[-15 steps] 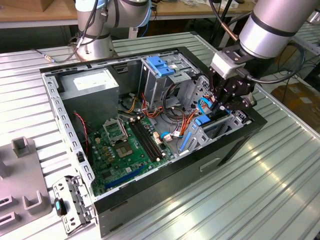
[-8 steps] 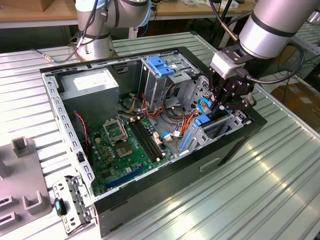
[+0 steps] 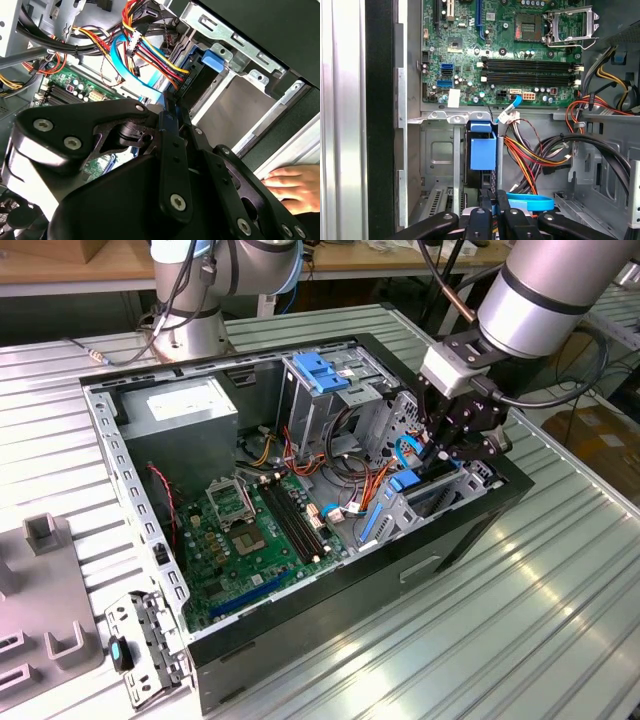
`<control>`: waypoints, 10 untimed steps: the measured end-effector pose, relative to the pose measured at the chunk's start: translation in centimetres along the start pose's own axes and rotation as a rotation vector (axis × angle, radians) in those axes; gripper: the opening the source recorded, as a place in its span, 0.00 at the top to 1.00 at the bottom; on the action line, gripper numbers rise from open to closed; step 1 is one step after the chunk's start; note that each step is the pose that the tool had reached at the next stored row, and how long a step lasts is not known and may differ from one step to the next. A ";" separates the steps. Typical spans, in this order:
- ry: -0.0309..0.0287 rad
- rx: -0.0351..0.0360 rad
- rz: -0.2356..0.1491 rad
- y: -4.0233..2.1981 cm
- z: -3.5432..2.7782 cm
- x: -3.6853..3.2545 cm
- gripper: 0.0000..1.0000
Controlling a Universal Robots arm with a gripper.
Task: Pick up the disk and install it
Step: 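Insert the second disk wire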
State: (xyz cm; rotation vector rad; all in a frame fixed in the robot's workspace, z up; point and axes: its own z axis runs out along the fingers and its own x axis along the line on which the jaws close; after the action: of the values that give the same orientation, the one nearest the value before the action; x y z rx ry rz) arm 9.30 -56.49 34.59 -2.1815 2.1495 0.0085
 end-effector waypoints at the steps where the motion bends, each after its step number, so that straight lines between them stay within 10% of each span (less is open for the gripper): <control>1: -0.0001 0.0001 0.000 0.00 -0.01 0.00 0.84; 10: 0.0005 0.0017 0.015 -0.01 -0.18 -0.01 0.84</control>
State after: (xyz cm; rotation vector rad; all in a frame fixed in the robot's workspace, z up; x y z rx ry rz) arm 9.30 -56.49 34.77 -2.1648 2.1651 0.0071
